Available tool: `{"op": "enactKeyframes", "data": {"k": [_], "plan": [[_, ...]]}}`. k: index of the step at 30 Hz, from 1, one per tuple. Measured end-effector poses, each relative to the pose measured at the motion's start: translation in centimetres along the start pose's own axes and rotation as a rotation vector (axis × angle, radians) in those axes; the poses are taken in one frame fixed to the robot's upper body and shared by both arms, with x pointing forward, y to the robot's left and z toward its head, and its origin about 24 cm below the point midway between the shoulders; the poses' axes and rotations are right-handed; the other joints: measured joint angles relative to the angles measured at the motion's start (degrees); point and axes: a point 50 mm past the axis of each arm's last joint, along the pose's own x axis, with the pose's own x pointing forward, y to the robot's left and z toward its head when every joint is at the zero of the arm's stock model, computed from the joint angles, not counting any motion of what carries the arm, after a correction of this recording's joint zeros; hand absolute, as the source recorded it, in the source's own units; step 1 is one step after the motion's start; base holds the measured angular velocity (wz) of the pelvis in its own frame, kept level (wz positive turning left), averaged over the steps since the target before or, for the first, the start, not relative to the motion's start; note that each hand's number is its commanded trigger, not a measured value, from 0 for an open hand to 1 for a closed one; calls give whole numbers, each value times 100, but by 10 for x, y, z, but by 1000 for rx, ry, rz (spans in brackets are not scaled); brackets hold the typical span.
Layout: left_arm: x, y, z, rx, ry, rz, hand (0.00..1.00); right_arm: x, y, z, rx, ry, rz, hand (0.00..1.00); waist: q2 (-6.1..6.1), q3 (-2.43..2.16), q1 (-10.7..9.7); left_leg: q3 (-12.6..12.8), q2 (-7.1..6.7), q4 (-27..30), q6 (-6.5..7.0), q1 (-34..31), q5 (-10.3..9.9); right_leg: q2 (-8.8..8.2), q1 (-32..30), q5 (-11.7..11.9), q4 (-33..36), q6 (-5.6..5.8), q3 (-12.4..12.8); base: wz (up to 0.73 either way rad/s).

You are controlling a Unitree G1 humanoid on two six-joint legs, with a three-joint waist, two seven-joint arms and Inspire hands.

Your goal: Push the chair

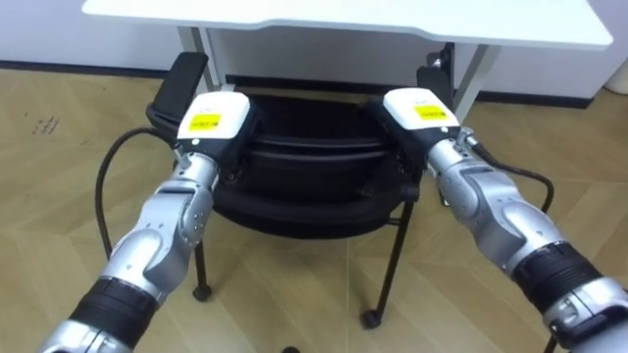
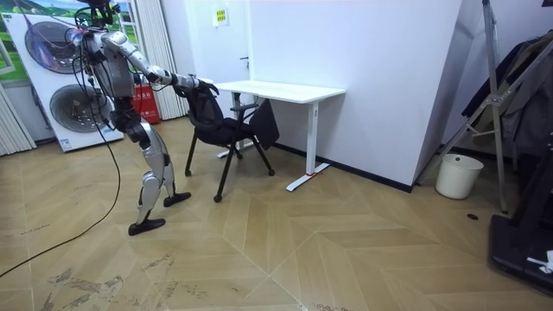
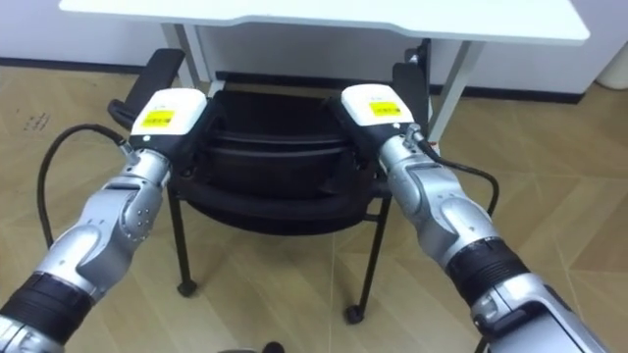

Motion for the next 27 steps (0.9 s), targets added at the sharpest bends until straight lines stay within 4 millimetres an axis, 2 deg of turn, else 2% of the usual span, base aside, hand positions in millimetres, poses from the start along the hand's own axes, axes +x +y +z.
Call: {"op": "enactKeyframes", "data": {"k": [4, 10, 15, 20, 27], "plan": [[1, 0, 14, -37, -54, 10, 0, 1, 0, 2, 31, -2, -5, 0, -3, 1, 4, 34, -2, -75, 18, 52, 40, -7, 0, 19, 0, 22, 49, -5], [1, 2, 19, -47, -82, 4, 0, 2, -2, 4, 86, 0, -18, 0, -40, 15, 10, 71, 0, -158, 20, 95, 77, -6, -2, 42, -33, 27, 100, -2], [1, 7, 21, -53, -97, 14, 0, 1, -3, 10, 93, -26, -19, 0, -40, 12, 8, 125, 96, -267, 12, 96, 83, 83, 65, 246, -409, 19, 132, -11], [0, 5, 22, -62, -110, 3, 0, -1, -4, 11, 102, -39, -25, 0, -39, 14, -8, 132, 89, -330, 13, 105, 84, 93, 124, 319, -584, 35, 132, -2], [-1, 7, 25, -71, -160, 38, 0, -1, -5, 10, 110, -48, -35, 0, -74, 61, 8, 126, 83, -364, 12, 231, 81, 105, 298, 361, -712, 40, 113, 1]]}}
